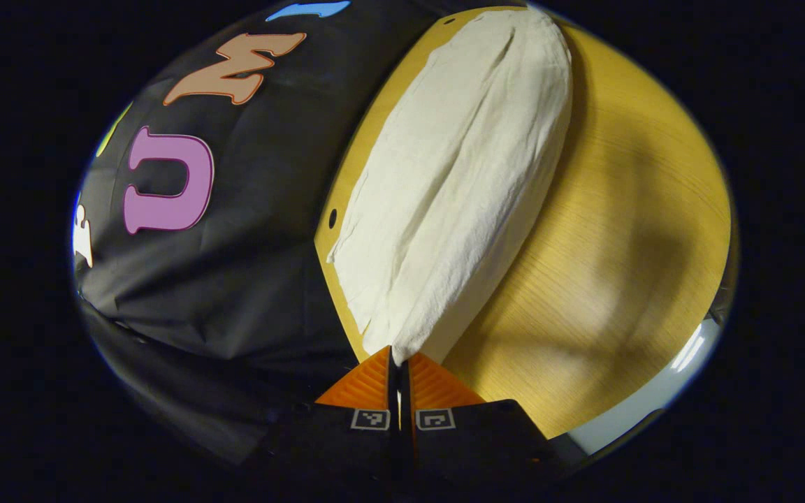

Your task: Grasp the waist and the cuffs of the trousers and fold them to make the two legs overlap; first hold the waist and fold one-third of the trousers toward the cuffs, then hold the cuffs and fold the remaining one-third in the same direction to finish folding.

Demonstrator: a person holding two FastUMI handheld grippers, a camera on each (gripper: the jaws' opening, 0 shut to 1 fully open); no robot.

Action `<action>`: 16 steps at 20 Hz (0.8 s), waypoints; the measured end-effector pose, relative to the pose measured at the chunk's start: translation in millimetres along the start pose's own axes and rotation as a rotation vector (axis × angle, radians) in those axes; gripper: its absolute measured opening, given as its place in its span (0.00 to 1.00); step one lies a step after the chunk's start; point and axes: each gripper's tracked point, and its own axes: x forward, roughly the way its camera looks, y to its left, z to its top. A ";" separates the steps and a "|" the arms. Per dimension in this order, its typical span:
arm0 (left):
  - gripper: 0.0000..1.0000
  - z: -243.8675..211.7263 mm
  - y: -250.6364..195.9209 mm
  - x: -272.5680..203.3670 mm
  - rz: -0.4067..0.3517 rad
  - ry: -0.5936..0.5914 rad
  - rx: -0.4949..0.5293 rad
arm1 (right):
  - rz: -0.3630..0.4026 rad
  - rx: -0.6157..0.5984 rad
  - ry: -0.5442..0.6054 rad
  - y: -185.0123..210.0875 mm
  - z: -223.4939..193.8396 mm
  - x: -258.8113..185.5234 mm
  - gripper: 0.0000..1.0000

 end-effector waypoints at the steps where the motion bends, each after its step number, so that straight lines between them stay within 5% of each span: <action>1: 0.00 3.3 7.5 3.4 0.011 -0.002 -0.016 | -0.014 0.012 -0.001 -5.5 2.2 0.7 0.07; 8: 0.00 41.2 64.6 27.2 0.073 -0.066 -0.042 | -0.084 0.069 0.033 -32.9 17.7 12.4 0.07; 16: 0.00 88.2 127.6 69.7 0.136 -0.153 -0.111 | -0.185 0.214 0.115 -94.0 36.7 80.7 0.07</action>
